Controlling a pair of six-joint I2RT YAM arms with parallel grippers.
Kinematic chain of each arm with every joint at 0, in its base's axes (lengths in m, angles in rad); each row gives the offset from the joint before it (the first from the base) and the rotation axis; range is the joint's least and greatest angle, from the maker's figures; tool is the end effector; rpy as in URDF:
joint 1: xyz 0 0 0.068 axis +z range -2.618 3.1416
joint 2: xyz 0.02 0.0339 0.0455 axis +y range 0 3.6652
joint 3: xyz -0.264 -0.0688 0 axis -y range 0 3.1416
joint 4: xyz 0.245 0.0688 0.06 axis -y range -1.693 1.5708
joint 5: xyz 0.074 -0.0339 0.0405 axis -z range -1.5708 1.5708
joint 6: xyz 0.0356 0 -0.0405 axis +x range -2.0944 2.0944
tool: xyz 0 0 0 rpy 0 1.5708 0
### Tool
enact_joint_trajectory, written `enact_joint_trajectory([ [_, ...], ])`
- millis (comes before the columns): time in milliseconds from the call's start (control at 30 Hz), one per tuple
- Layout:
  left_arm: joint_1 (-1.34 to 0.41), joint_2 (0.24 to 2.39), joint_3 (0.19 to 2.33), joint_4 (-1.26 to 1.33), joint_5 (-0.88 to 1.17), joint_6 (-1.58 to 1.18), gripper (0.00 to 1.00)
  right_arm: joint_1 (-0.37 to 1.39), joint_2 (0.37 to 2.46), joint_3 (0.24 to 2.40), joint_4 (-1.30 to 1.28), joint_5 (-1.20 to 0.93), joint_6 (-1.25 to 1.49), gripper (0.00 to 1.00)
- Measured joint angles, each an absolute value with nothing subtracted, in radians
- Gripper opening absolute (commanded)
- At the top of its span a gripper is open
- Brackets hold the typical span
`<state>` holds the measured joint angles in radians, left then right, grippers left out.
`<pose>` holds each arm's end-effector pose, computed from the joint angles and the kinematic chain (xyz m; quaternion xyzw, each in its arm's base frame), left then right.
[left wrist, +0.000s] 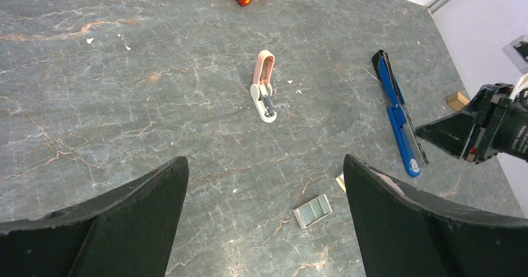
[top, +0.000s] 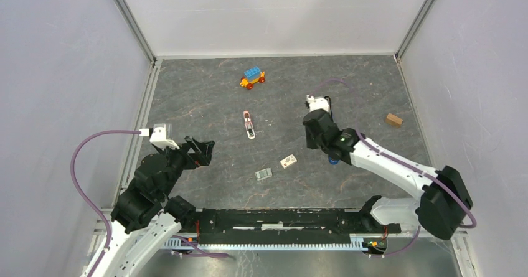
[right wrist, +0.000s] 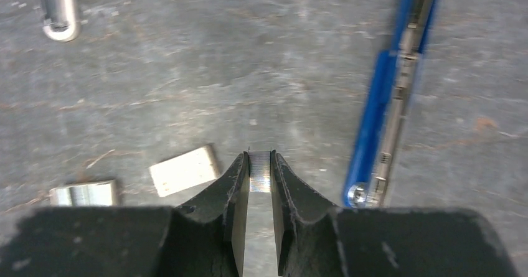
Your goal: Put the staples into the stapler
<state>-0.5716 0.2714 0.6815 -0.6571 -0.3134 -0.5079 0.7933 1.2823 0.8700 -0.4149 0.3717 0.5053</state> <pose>0.0657 -0.0292 0.3106 -0.0711 0.7818 -0.2064 0.5840 0.1958 0.1805 0.2445 -0.0650 0.9158 0.0787 0.3885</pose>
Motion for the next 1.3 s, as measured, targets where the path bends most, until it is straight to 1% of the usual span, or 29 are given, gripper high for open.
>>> enact_joint_trajectory([
  [133,-0.572,0.273,0.682,-0.657,-0.313,-0.508,1.0,0.664,1.221,0.825,-0.428,0.354,0.45,0.24],
  [267,-0.572,0.279,0.682,-0.657,-0.313,-0.508,1.0,0.537,1.205,0.781,-0.434,0.308,0.399,0.25],
  [467,-0.572,0.286,0.682,-0.657,-0.313,-0.508,1.0,0.412,1.204,0.721,-0.434,0.211,0.353,0.24],
  [867,-0.572,0.29,0.682,-0.657,-0.313,-0.508,1.0,0.35,1.203,0.678,-0.405,0.132,0.331,0.24],
  [1300,-0.572,0.299,0.682,-0.657,-0.313,-0.508,1.0,0.339,1.219,0.677,-0.397,0.111,0.332,0.24],
])
